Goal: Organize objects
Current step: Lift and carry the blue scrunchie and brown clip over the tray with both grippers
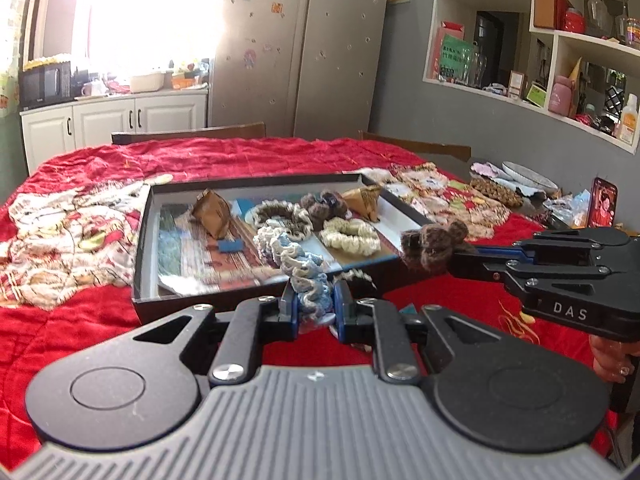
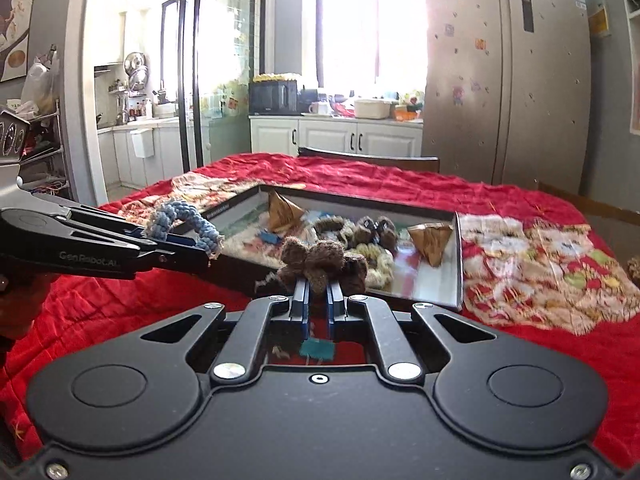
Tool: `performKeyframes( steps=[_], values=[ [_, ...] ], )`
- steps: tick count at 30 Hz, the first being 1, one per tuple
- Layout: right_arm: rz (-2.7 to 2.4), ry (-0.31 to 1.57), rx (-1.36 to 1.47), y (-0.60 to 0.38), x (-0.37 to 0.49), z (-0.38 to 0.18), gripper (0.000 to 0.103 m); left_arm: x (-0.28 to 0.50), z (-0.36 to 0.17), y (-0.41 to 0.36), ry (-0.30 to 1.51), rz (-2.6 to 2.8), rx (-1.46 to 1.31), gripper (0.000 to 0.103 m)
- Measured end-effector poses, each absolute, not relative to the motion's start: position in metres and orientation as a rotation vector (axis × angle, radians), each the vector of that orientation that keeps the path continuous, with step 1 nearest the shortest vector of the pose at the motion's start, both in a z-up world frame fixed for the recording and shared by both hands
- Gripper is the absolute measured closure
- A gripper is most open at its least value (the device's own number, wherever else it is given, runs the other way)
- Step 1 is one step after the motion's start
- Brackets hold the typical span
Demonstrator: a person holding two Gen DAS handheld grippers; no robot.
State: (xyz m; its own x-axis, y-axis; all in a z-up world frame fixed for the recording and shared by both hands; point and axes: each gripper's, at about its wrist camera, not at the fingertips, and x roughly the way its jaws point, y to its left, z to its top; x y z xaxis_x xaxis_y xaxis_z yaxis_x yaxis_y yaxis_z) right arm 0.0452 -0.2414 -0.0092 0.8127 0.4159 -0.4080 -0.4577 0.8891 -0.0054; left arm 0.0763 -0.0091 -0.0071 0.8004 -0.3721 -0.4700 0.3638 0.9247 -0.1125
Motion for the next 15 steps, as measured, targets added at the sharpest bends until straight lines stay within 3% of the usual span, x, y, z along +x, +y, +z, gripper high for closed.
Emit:
performKeyframes(
  steps=[15],
  values=[
    [0.466,0.333,-0.072,-0.212,0.087,0.019,0.095,0.124,0.018,0.009,0.456,-0.304,-0.038,0.083]
  ],
)
